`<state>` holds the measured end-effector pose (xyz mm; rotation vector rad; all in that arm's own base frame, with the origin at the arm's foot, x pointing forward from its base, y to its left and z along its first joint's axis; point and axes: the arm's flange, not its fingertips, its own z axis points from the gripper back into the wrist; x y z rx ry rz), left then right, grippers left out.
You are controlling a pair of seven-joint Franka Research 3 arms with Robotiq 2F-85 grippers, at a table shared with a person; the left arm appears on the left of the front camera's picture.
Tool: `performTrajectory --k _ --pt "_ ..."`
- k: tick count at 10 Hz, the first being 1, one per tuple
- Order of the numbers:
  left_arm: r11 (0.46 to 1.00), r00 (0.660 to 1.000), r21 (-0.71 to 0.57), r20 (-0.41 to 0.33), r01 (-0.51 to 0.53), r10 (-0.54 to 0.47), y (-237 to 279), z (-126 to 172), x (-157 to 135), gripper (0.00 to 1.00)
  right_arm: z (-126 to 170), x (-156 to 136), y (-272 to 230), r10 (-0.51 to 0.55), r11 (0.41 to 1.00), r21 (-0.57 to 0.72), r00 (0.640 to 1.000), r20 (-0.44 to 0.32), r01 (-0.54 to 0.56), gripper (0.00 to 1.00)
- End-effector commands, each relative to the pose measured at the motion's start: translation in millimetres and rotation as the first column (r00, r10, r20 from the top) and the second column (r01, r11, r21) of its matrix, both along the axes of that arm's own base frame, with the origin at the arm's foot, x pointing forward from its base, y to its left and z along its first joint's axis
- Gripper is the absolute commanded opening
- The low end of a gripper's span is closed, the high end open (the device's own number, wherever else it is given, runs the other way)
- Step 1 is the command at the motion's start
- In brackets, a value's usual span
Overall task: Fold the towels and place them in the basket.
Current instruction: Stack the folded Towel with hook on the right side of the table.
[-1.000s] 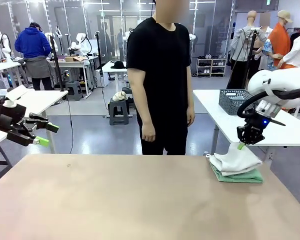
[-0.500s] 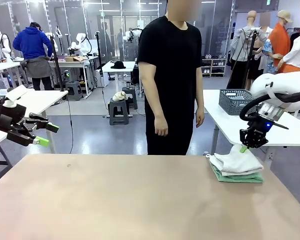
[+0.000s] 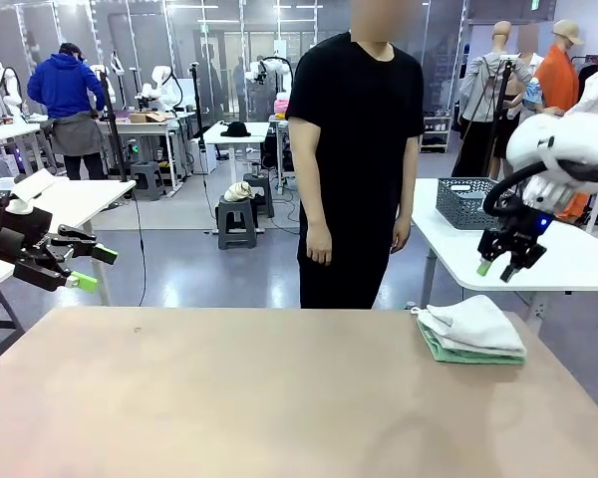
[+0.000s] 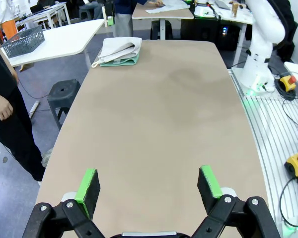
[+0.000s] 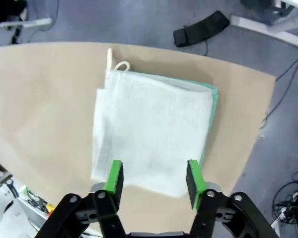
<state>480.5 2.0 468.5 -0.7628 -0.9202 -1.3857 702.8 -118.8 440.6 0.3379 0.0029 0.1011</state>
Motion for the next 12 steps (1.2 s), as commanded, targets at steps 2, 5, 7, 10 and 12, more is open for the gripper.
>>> performTrajectory --k 2,5,7,10,12 --pt "1.0 1.0 -0.006 -0.003 0.001 -0.001 -0.2 2.1 -0.1 1.0 127.4 -73.5 41.9 0.024 0.99 -0.137 1.0 -0.009 -0.025 0.91" --pt "1.0 1.0 -0.006 -0.003 0.001 -0.001 -0.2 2.1 -0.1 1.0 249.9 -186.8 93.4 -0.076 0.969 -0.224 0.986 0.148 0.108 0.91" --pt "1.0 1.0 -0.006 -0.003 0.001 -0.001 -0.2 2.1 -0.1 1.0 290.5 -245.4 107.7 -0.114 0.963 -0.206 0.955 0.273 0.174 0.91" --pt "1.0 1.0 -0.006 -0.003 0.001 -0.001 -0.2 2.1 -0.1 1.0 309.2 -275.9 106.9 -0.128 0.957 -0.192 0.913 0.388 0.216 0.91" --pt "1.0 1.0 -0.006 -0.003 0.001 -0.001 -0.2 2.1 -0.1 1.0 336.0 -271.7 107.8 -0.113 0.969 -0.177 0.942 0.316 0.175 0.91"
